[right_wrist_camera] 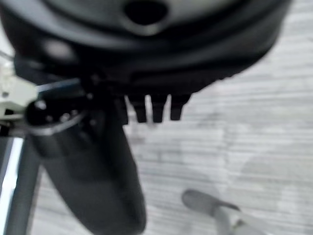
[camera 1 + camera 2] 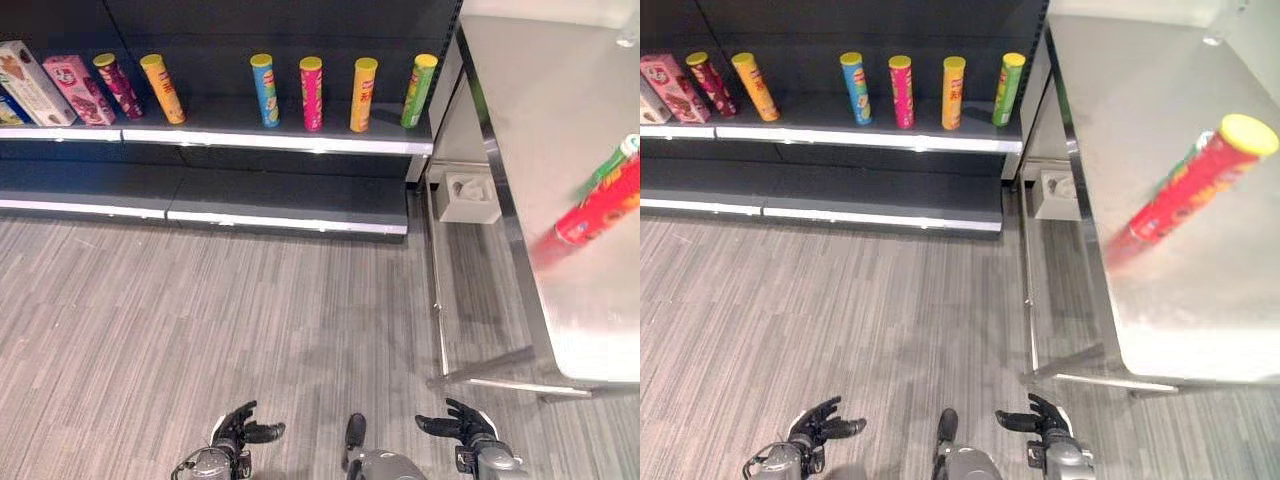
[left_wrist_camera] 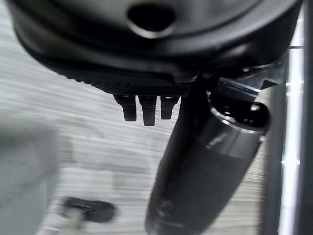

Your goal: Put the goods on the table back onto the shelves and tidy them up.

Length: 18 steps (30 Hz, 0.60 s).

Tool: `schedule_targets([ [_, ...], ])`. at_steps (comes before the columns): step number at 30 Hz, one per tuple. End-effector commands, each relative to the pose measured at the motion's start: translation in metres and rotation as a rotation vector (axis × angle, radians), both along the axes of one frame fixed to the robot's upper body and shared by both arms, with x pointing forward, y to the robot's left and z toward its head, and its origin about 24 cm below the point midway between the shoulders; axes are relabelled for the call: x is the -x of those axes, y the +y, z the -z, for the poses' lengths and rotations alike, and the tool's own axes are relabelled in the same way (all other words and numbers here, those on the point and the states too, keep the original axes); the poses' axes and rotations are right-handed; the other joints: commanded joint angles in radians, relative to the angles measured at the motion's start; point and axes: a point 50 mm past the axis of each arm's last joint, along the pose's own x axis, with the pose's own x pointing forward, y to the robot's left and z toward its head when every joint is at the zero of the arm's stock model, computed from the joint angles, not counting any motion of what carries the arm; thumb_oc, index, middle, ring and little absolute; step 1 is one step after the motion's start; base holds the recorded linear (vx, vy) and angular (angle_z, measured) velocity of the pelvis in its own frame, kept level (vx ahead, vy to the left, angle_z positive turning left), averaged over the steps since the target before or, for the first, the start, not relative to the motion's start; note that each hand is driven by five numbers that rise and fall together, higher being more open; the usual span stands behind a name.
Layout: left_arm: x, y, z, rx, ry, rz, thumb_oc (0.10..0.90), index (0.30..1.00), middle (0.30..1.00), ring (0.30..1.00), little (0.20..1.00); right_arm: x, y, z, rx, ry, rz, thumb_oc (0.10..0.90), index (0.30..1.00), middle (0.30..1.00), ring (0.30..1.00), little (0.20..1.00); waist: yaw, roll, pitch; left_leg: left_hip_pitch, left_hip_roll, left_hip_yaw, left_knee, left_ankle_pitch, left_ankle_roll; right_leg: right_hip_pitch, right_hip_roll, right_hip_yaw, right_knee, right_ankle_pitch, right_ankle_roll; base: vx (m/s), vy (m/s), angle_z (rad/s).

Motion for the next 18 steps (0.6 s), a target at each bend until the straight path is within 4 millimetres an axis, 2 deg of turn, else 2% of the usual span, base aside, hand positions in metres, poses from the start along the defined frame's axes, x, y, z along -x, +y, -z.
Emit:
schedule_targets([
  [1, 0.002, 0.017, -0.005, -0.055, -0.022, -0.029, 0.8, 0.9, 0.9, 0.9, 0.9, 0.014, -0.013, -0.001, 0.046, 0.011, -0.014, 0.8, 0.9, 0.9, 0.9, 0.9, 0.017, 0.003, 0.033, 0.095, 0.002, 0.036, -0.606, 0.001, -0.013, 0.018, -0.036, 0.064, -0.066, -0.019, 0.212, 0.46, 0.067, -0.88],
  [5, 0.007, 0.014, -0.001, -0.056, 0.003, -0.017, 0.8, 0.9, 0.9, 0.9, 0.9, 0.024, -0.013, 0.005, 0.046, 0.044, 0.004, 0.8, 0.9, 0.9, 0.9, 0.9, 0.024, 0.019, 0.036, 0.139, 0.021, -0.002, -0.905, 0.027, -0.038, 0.055, -0.024, 0.084, -0.066, -0.05, 0.222, 0.29, 0.116, -0.82],
  [8, 0.018, 0.014, 0.006, -0.056, 0.052, -0.041, 0.8, 0.9, 0.9, 0.9, 0.9, 0.041, -0.016, 0.012, 0.052, 0.11, 0.045, 0.8, 0.9, 0.9, 0.9, 0.9, 0.031, 0.046, 0.03, 0.156, 0.024, -0.129, -1.069, 0.099, -0.063, 0.078, -0.004, 0.126, -0.066, -0.081, 0.226, 0.22, 0.207, -0.8],
  [10, 0.028, 0.014, 0.011, -0.058, 0.095, -0.051, 0.8, 0.9, 0.9, 0.9, 0.9, 0.051, -0.02, 0.015, 0.05, 0.136, 0.094, 0.8, 0.9, 0.9, 0.9, 0.9, 0.015, 0.067, 0.019, 0.207, 0.032, -0.119, -1.127, 0.099, -0.075, 0.08, -0.01, 0.149, -0.066, -0.078, 0.236, 0.14, 0.267, -0.36],
  [14, 0.033, 0.016, 0.013, -0.064, 0.118, -0.051, 0.8, 0.9, 0.9, 0.9, 0.9, 0.055, -0.024, 0.015, 0.047, 0.145, 0.122, 0.8, 0.9, 0.9, 0.9, 0.9, 0.01, 0.071, 0.01, 0.231, 0.017, -0.106, -1.14, 0.079, -0.065, 0.066, -0.024, 0.181, -0.066, -0.066, 0.245, 0.01, 0.2, -0.12],
  [17, 0.04, 0.025, 0.013, -0.088, 0.143, -0.043, 0.8, 0.9, 0.9, 0.9, 0.9, 0.059, -0.031, 0.014, 0.032, 0.136, 0.195, 0.8, 0.9, 0.9, 0.9, 0.9, -0.001, 0.059, 0.004, 0.259, -0.013, -0.074, -1.12, 0.034, -0.024, 0.045, -0.05, 0.25, -0.048, -0.046, 0.255, 0.02, 0.268, -0.45],
  [18, 0.04, 0.025, 0.013, -0.088, 0.143, -0.043, 0.8, 0.9, 0.9, 0.9, 0.9, 0.059, -0.031, 0.014, 0.032, 0.136, 0.195, 0.8, 0.9, 0.9, 0.9, 0.9, 0.001, 0.059, 0.004, 0.26, -0.013, -0.072, -1.12, 0.034, -0.024, 0.045, -0.05, 0.252, -0.047, -0.046, 0.255, 0.0, 0.232, -1.16],
])
